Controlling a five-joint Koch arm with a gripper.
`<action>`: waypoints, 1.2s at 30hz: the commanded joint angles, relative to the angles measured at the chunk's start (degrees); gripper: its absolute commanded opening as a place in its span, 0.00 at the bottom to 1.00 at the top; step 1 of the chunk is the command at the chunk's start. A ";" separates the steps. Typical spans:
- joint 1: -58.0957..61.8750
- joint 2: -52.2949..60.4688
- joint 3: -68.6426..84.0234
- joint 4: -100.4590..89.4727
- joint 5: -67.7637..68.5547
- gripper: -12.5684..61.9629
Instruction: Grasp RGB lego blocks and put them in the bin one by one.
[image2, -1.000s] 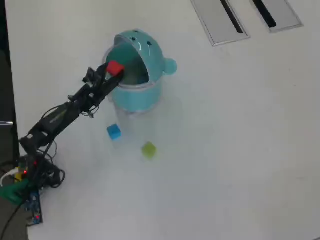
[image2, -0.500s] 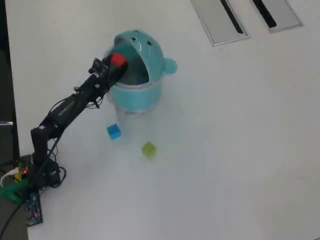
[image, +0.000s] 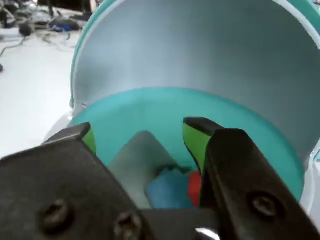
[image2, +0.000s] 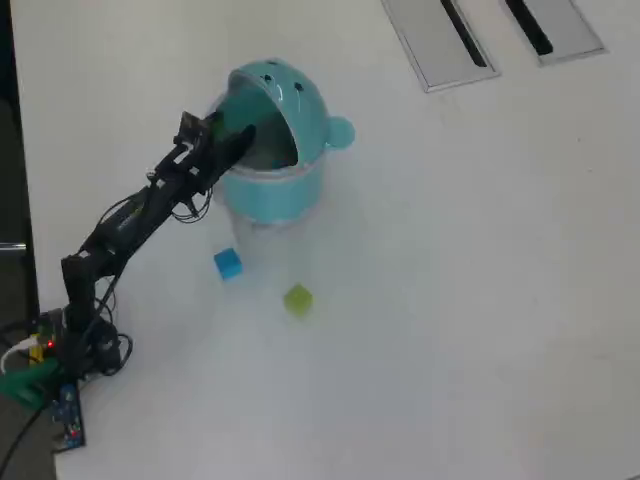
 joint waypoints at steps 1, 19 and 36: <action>0.09 5.36 -2.99 2.64 -4.48 0.64; 11.69 27.07 9.67 21.09 0.88 0.61; 31.20 30.76 33.40 19.07 -1.76 0.61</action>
